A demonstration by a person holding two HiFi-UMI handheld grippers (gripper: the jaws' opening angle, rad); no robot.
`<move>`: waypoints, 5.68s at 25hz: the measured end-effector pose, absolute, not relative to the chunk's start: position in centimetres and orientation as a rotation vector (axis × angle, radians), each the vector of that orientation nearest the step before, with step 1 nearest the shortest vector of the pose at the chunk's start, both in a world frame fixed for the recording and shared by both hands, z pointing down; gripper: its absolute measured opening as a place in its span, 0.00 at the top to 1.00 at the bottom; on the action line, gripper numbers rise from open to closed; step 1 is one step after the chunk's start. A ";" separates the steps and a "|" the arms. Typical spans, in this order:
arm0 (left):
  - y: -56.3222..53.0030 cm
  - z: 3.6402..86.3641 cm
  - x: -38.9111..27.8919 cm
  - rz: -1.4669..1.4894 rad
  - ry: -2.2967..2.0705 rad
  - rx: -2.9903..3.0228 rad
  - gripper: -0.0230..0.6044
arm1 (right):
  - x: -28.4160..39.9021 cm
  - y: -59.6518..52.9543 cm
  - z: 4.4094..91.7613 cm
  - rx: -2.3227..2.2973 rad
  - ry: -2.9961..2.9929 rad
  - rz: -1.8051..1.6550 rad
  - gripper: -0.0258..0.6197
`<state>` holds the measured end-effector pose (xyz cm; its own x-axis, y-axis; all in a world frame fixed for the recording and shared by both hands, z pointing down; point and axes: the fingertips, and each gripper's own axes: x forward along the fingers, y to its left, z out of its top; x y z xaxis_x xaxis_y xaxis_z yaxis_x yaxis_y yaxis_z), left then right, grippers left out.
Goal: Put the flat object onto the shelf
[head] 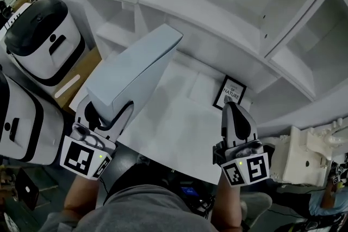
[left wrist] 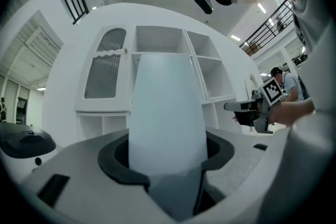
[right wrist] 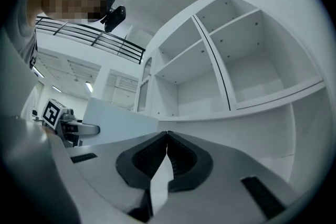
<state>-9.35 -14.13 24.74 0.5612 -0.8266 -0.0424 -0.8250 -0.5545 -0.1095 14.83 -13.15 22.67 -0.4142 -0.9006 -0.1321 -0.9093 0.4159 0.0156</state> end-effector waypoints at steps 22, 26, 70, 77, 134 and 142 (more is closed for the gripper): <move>-20.3 26.6 -9.5 -0.033 1.399 -2.741 0.54 | 13.2 -20.4 22.7 -1.646 2.567 0.111 0.92; -20.8 26.6 -9.0 -0.028 1.431 -2.712 0.54 | 14.0 -21.3 22.7 -1.628 2.576 0.106 0.92; -27.3 36.8 -6.1 -0.087 1.584 -2.721 0.54 | 16.0 -28.9 32.1 -1.569 2.706 -0.146 0.92; -27.7 37.7 -5.8 -0.090 1.572 -2.744 0.54 | 16.1 -29.5 33.8 -1.589 2.724 -0.181 0.92; -38.1 47.4 -6.4 0.063 1.666 -2.513 0.50 | 16.7 -31.9 38.4 -1.627 2.784 -0.315 0.92; -41.0 46.6 -6.3 0.088 1.721 -2.453 0.48 | 16.7 -32.5 38.4 -1.635 2.793 -0.315 0.92</move>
